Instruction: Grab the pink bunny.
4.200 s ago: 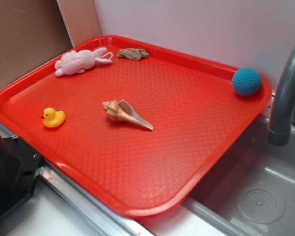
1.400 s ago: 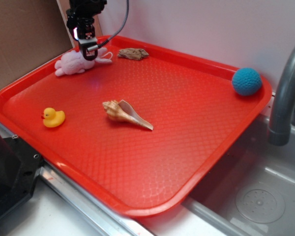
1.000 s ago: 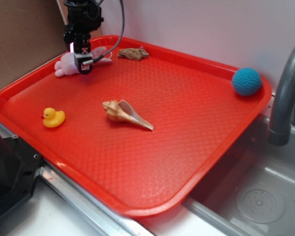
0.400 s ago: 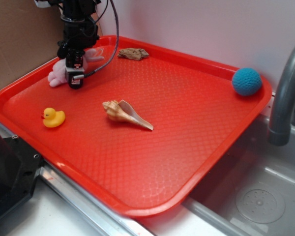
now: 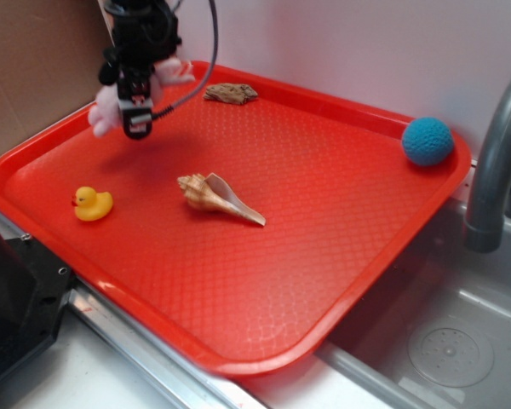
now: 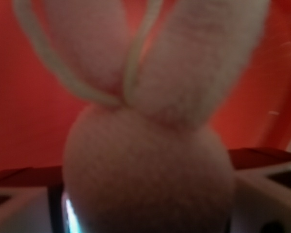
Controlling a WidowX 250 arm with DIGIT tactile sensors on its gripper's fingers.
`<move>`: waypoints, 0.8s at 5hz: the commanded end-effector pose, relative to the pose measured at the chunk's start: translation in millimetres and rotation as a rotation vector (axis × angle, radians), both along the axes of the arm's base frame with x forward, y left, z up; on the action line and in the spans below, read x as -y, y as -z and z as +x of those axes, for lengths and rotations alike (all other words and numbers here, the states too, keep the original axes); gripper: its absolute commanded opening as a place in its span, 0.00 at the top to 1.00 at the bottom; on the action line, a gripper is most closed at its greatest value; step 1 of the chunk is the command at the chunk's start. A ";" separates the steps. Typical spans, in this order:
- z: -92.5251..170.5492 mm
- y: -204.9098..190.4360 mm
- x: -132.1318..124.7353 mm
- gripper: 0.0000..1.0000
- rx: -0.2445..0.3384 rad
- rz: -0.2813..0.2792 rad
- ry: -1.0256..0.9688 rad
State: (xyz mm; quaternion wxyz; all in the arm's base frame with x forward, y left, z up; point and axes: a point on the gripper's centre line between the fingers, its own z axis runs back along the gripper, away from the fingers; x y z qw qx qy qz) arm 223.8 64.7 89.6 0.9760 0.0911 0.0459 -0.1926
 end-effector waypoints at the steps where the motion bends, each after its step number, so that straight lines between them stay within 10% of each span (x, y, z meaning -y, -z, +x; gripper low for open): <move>1: -23.2 -81.6 68.3 1.00 -0.036 -0.102 -0.067; 2: -32.6 -114.0 79.2 1.00 -0.064 -0.200 -0.168; 4: -28.1 -125.4 69.8 1.00 0.157 -0.263 -0.500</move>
